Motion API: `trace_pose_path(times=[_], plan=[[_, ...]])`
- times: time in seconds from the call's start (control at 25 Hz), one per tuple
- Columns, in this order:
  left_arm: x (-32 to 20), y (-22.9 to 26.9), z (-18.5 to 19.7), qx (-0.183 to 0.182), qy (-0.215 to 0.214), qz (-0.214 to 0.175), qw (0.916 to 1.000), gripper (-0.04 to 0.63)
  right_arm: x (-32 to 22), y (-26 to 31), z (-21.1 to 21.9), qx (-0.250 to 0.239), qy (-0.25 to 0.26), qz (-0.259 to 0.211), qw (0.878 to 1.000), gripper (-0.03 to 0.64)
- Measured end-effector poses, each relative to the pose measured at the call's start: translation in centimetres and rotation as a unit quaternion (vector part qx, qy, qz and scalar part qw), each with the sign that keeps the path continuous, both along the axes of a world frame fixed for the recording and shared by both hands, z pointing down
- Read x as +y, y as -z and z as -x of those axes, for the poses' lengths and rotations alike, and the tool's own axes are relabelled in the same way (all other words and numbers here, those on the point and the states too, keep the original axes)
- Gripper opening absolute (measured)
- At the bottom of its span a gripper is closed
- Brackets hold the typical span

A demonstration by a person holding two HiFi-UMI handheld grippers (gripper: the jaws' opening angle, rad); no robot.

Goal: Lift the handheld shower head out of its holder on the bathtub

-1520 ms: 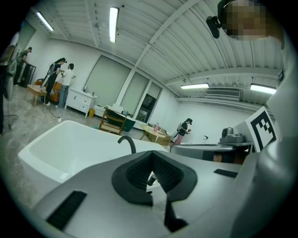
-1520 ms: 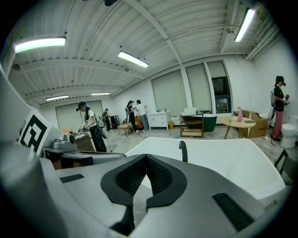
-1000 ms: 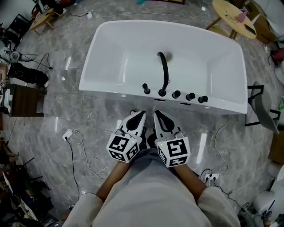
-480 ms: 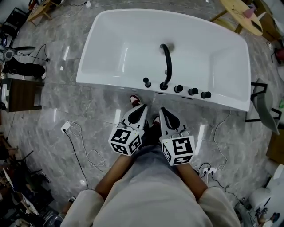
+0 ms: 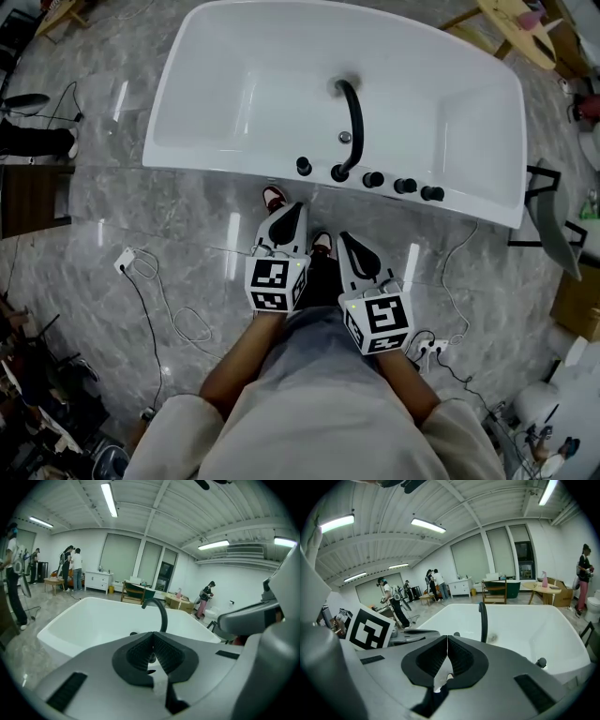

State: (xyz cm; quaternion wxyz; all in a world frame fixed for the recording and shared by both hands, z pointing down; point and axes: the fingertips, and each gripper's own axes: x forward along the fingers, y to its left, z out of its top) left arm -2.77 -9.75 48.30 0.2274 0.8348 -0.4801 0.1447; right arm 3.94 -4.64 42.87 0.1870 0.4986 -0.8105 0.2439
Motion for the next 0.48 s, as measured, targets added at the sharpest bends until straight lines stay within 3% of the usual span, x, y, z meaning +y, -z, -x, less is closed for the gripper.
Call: trace_pose_path(times=[0.24,0.48], plan=[[-2.2,-3.1,0.9,-0.001,0.019,0.021,0.9996,0.006,-1.4,-0.9,0.6,0.011,-0.003,0.004,1.000,0.015],[-3.5,-5.3,0.6,-0.009,0.001,0.028,0.9996,0.006,-3.6,-2.4,3.2,0.006,0.010,0.009,1.000,0.015]])
